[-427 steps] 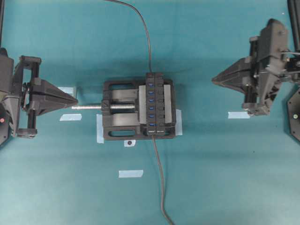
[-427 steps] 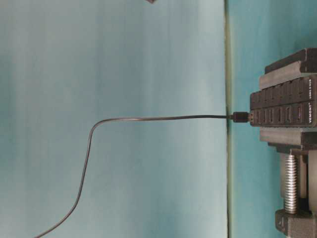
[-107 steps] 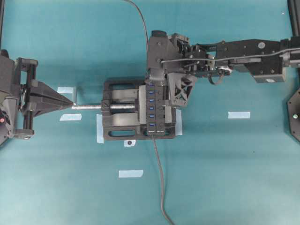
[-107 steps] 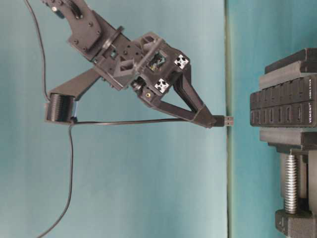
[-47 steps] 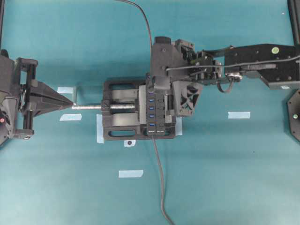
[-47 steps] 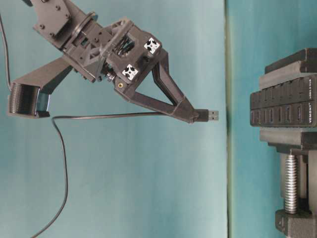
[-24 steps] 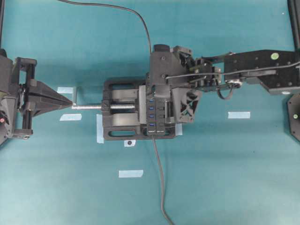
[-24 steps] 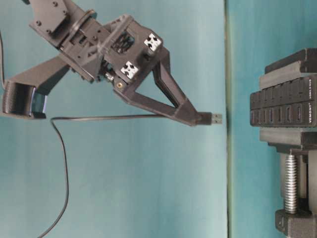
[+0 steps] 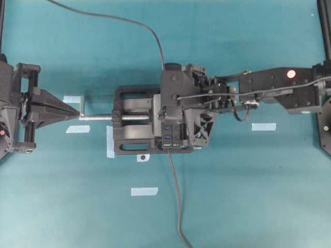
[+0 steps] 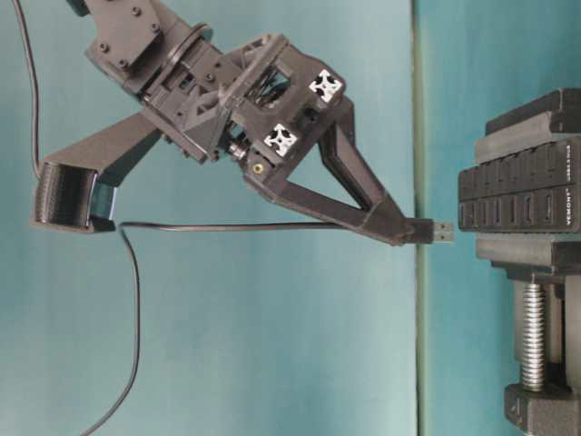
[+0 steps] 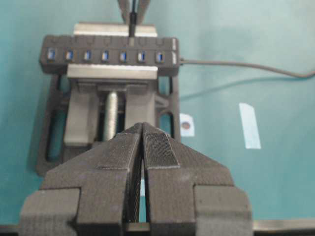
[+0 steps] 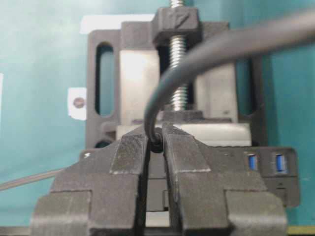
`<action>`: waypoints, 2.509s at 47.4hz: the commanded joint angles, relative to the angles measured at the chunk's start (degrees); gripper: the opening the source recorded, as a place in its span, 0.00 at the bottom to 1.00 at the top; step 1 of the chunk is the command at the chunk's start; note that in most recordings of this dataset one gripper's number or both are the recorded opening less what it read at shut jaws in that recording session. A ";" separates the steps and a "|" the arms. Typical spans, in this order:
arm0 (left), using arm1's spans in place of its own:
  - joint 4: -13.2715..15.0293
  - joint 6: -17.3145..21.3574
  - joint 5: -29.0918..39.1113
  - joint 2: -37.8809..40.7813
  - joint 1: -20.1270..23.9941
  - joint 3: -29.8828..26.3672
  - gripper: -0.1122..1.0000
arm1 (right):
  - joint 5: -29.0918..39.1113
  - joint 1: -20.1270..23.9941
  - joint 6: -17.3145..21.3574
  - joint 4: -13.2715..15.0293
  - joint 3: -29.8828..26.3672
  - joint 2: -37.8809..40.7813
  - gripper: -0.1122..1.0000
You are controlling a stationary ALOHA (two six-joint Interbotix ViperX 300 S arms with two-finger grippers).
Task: Insert the USB into the second port from the front of the fixed hub.
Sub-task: 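Carry the held plug over the hub to the second port from the front, then align the plug tip with the second port using the right gripper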
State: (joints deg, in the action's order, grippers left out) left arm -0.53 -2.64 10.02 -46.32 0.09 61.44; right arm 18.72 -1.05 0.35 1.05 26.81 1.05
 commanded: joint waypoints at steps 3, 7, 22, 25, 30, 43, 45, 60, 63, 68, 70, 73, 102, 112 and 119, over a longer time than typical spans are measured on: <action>-0.09 -0.09 -0.26 0.09 -0.09 -0.70 0.10 | -0.53 0.62 0.88 -0.09 -0.18 -0.44 0.17; 0.00 -0.09 -0.26 0.09 -0.09 -0.53 0.10 | -0.70 0.88 1.05 -0.09 0.26 -0.18 0.17; 0.00 -0.09 -0.26 0.09 0.00 -0.53 0.10 | -1.67 1.23 1.14 -0.09 0.62 0.62 0.17; -0.09 -0.09 -0.26 0.09 -0.09 -0.53 0.10 | -1.67 1.41 1.14 -0.18 0.62 0.88 0.17; 0.00 -0.09 -0.26 0.09 -0.09 -0.53 0.10 | -1.67 1.58 1.14 -0.09 0.62 1.49 0.17; 0.00 -0.09 -0.26 0.09 -0.09 -0.44 0.10 | -1.67 1.76 2.55 -0.09 0.88 2.11 0.17; 0.00 -0.09 -0.26 0.09 -0.09 -0.44 0.10 | -1.67 1.76 2.55 -0.09 1.05 2.11 0.17; 0.00 -0.09 -0.26 0.09 -0.09 -0.44 0.10 | -1.67 1.58 2.55 -0.09 1.49 2.02 0.17; 0.00 -0.09 -0.26 0.09 -0.09 -0.53 0.10 | -1.58 1.41 2.55 -0.09 1.58 2.02 0.17; 0.00 -0.09 -0.26 0.09 0.00 -0.44 0.10 | -1.41 1.32 2.55 -0.09 1.49 2.11 0.17; 0.00 -0.09 -0.26 0.09 -0.09 -0.44 0.10 | -1.32 1.32 2.37 -0.09 1.58 2.02 0.17; -0.09 -0.09 -0.26 0.09 0.00 -0.44 0.10 | -1.23 1.23 2.37 -0.09 1.49 2.11 0.17; 0.00 -0.09 -0.53 0.09 -0.09 -0.44 0.10 | 2.11 1.05 2.11 0.70 0.70 2.11 0.16; 0.00 -0.09 -0.53 0.09 0.00 -0.44 0.10 | 2.02 1.14 2.20 0.70 0.70 2.46 0.16; -0.09 -0.09 -0.53 0.09 -0.09 -0.44 0.10 | 1.85 1.05 2.11 0.70 0.70 2.81 0.16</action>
State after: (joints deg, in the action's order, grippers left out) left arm -0.53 -2.64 9.93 -46.32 0.09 61.61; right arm 20.65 0.18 2.20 1.67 28.21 4.13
